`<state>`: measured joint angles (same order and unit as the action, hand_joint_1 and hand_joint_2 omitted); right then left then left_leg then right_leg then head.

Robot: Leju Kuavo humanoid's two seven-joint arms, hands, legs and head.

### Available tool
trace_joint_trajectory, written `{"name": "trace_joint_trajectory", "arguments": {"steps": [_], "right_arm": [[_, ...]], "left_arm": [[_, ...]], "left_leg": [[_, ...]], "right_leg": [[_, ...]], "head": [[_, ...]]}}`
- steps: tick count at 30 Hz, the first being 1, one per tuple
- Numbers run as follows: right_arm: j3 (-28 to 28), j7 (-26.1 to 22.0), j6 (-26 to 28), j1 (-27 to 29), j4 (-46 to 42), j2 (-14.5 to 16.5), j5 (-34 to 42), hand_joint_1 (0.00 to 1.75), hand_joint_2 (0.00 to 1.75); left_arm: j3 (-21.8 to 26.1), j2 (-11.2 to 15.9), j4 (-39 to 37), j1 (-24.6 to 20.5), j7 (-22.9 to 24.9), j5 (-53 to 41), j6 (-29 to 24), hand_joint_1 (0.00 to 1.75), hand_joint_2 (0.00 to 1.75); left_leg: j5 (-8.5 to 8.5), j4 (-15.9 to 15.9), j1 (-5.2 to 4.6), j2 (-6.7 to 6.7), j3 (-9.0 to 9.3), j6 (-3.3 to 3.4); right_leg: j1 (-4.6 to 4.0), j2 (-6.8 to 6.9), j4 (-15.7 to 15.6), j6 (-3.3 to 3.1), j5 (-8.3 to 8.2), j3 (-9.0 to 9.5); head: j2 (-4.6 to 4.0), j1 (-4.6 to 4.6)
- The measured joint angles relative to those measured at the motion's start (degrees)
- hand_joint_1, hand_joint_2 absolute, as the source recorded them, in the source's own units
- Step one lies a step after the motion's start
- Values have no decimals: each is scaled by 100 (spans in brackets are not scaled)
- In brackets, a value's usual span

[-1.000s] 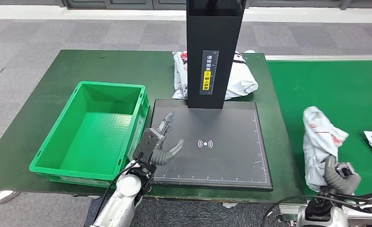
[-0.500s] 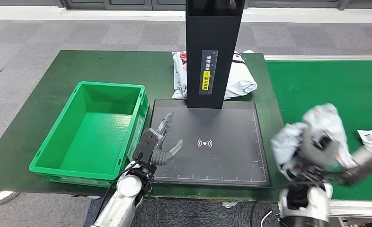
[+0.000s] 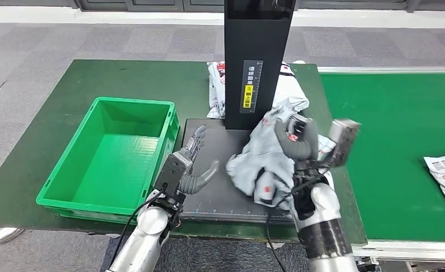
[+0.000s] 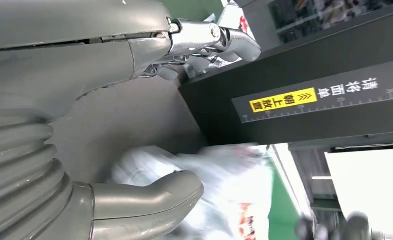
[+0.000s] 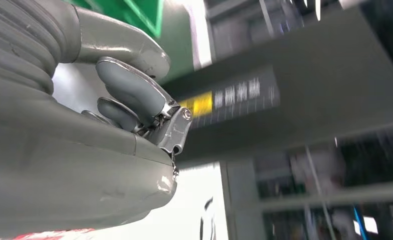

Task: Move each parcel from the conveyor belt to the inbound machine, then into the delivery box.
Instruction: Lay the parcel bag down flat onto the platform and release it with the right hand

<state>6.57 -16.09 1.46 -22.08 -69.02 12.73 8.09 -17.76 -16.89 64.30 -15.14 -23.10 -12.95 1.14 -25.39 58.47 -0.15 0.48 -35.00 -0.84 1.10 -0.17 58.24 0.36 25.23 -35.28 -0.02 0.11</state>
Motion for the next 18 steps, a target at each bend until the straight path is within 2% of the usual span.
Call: {"name": "trace_joint_trajectory", "arguments": {"steps": [2,3,6,7,11,18], "right_arm": [[197,29,-92,-251,306,34,44,175,175],[281,34,-117,-347,432,51,52,147,175],[493,100,-224,-562,747,88,-4,17,175],[591,172,-307,-634,870,96,-96,0,175],[1124,390,-676,-908,1464,137,-598,0,175],[1520,330,-739,-1116,2186,172,-800,0,175]], "left_arm": [[-1,4,17,-1,-39,18,-18,0,175],[-1,7,27,-2,-47,23,-21,0,175],[1,26,60,0,-51,26,-23,0,175],[1,35,73,0,-51,26,-24,0,175],[1,58,94,-5,-80,39,-25,0,175],[0,103,69,-14,-163,86,-22,0,175]], "left_leg": [[1,0,0,1,2,0],[2,1,0,4,2,1],[3,1,0,10,-1,1],[2,0,0,8,-1,0],[2,1,0,5,1,0],[2,1,0,16,-2,0]], "right_leg": [[0,1,0,0,0,0],[0,3,0,0,0,1],[-1,7,0,0,0,2],[-1,5,0,0,0,1],[-1,1,0,0,1,-2],[0,9,0,1,1,-1]], "head": [[0,0],[0,0],[0,0],[0,0],[1,-1],[0,-1]]}}
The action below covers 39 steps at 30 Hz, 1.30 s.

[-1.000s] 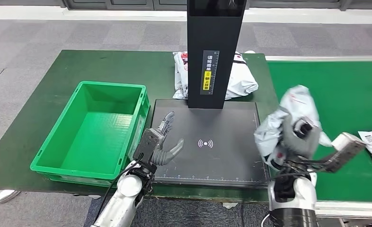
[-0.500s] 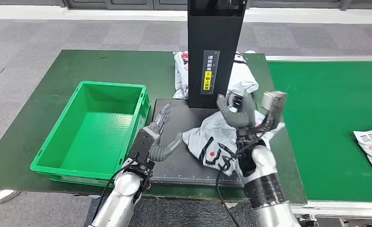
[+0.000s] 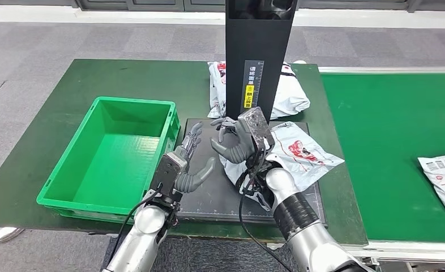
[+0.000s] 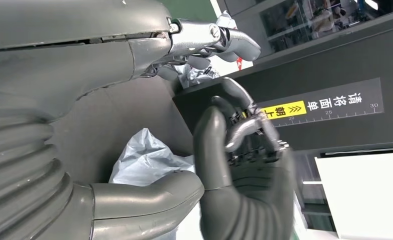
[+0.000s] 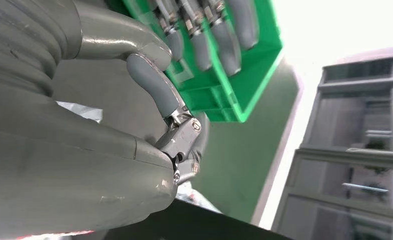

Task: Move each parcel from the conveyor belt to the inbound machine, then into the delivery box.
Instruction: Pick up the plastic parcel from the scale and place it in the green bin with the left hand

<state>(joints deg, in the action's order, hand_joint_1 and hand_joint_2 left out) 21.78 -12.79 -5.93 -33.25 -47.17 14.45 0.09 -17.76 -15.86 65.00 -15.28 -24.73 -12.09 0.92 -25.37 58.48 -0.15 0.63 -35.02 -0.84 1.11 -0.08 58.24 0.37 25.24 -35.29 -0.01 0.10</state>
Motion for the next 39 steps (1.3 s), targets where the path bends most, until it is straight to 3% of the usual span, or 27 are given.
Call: {"name": "trace_joint_trajectory", "arguments": {"steps": [7,16,26,30,39], "right_arm": [[21,-86,35,-72,319,-1,-7,0,175],[14,-803,539,-188,514,-130,-154,0,175],[-42,-963,1527,635,-1375,-386,-843,0,175],[-42,-997,1652,1017,-2244,-444,-1016,0,175],[-42,-1068,1843,1482,-3254,-535,-1132,0,175]], "left_arm": [[2,34,-10,-1,-64,10,-3,0,175],[2,103,-19,-3,-181,-110,-9,0,175],[3,120,-91,-151,-74,-521,-63,0,175],[3,114,-205,-227,-42,-802,-74,0,175],[-71,44,-431,-324,65,-1398,-167,0,175]], "left_leg": [[0,1,-1,0,0,0],[0,3,0,-3,2,0],[-2,4,-1,-4,1,1],[-3,3,0,-7,1,0],[-3,4,-1,-19,2,0]], "right_leg": [[0,0,0,0,0,0],[0,-3,0,0,0,-2],[0,-4,-1,0,0,-4],[0,-6,-1,0,1,-6],[1,-14,-1,0,-1,-6]], "head": [[1,1],[1,0],[-1,-1],[0,1],[0,1]]}}
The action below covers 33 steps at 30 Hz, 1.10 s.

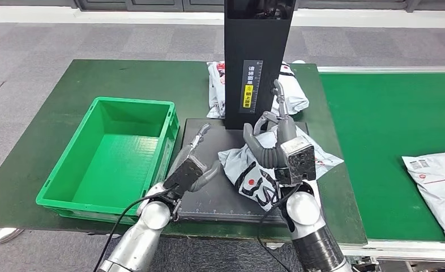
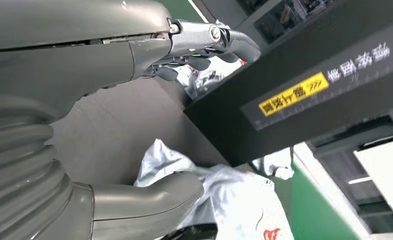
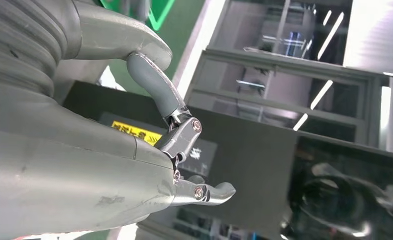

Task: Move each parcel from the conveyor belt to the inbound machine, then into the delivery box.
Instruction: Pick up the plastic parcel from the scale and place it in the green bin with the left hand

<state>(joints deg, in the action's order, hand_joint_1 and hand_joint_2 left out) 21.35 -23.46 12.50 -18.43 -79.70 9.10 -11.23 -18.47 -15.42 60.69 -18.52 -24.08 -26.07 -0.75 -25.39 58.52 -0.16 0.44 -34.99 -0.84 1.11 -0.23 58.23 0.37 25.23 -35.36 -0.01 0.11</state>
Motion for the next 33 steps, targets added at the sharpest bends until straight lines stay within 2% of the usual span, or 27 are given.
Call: {"name": "trace_joint_trajectory", "arguments": {"steps": [3,8,12,17,24,33], "right_arm": [[0,-11,91,78,-184,-28,-24,0,175],[-1,60,585,243,-392,-51,24,0,175],[-43,142,959,559,-643,-66,219,0,175],[-269,113,1218,1034,-1004,-80,469,0,175],[-676,246,1134,1416,-1401,5,348,0,175],[-1001,278,788,1574,-1645,187,199,0,175]], "left_arm": [[-50,-33,-65,-31,71,-164,-57,0,175],[-293,-127,-204,-142,474,-993,-213,0,175],[-670,-282,-508,-331,798,-1903,-320,0,175],[-1243,-457,-1167,-661,1340,-2944,-760,0,175],[-2190,-540,-1977,-1085,1907,-3321,-1134,0,175],[-3165,-566,-2418,-1348,2519,-3634,-1276,0,175]], "left_leg": [[0,1,0,-1,0,0],[0,1,0,0,0,0],[-2,3,-1,1,0,3],[-6,3,-2,1,-2,5],[-6,2,-1,-2,0,5],[-5,2,-1,-2,0,5]], "right_leg": [[0,-1,0,0,0,0],[0,0,-1,0,0,-1],[1,1,-2,1,0,-1],[2,1,-3,1,1,-1],[1,0,-2,1,0,0],[1,0,-2,1,1,2]], "head": [[1,0],[1,0],[0,0],[0,0],[0,0],[0,0]]}}
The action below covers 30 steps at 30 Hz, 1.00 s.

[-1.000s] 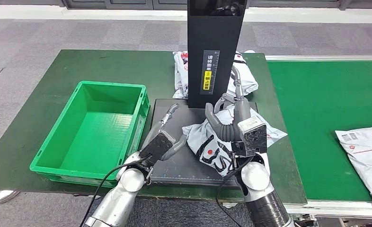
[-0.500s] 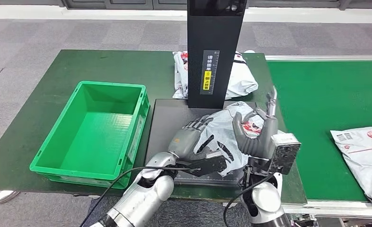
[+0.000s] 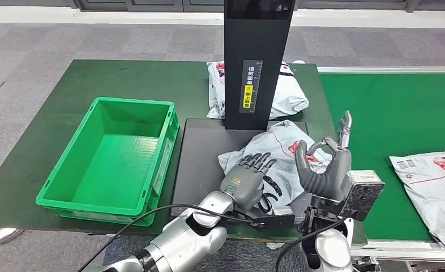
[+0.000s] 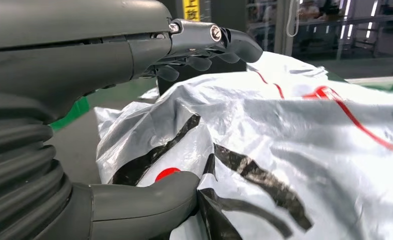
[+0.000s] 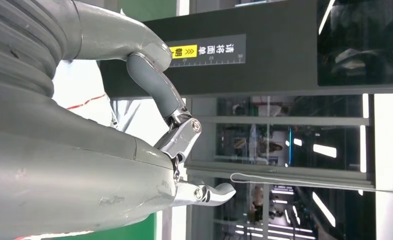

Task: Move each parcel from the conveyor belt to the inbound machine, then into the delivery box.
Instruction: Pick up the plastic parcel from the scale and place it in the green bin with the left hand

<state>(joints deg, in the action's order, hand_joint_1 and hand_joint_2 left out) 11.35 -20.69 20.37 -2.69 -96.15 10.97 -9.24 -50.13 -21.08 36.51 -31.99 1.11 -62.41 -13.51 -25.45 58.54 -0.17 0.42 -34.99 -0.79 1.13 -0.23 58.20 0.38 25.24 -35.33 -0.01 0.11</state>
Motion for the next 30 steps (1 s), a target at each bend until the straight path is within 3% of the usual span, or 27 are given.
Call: {"name": "trace_joint_trajectory", "arguments": {"steps": [9,11,13,15,17,18,30], "right_arm": [[-128,-31,-245,43,-57,113,-3,0,175],[-155,-48,-315,43,-57,140,3,0,175],[-176,-73,-372,43,-57,169,11,0,175],[-193,-111,-402,43,-57,200,22,0,175],[-218,-145,-409,42,-57,233,35,0,175],[-233,-157,-414,42,-57,246,43,0,175],[-313,-258,-532,41,-57,302,168,0,175]], "left_arm": [[-652,-5,-256,-157,446,-454,200,0,175],[-845,-5,-336,-193,497,-565,415,8,175],[-1060,-5,-425,-215,489,-655,658,59,175],[-1280,-5,-506,-238,435,-734,839,128,175],[-1494,-5,-568,-286,377,-801,930,161,175],[-1593,-5,-592,-318,351,-828,961,168,175],[-2232,-5,-724,-663,64,-893,1236,175,175]], "left_leg": [[0,0,0,0,0,0],[0,0,0,0,0,0],[0,-1,0,0,0,0],[0,-1,0,0,0,0],[0,-1,0,2,1,1],[0,-1,0,3,2,1],[-1,-1,0,1,23,2]], "right_leg": [[0,1,0,0,0,1],[0,0,0,0,0,1],[0,1,0,0,0,1],[0,2,0,0,0,3],[0,4,0,1,1,6],[0,5,0,1,1,8],[-1,5,0,1,1,28]], "head": [[1,0],[1,0],[1,0],[1,0],[0,0],[0,0],[1,0]]}}
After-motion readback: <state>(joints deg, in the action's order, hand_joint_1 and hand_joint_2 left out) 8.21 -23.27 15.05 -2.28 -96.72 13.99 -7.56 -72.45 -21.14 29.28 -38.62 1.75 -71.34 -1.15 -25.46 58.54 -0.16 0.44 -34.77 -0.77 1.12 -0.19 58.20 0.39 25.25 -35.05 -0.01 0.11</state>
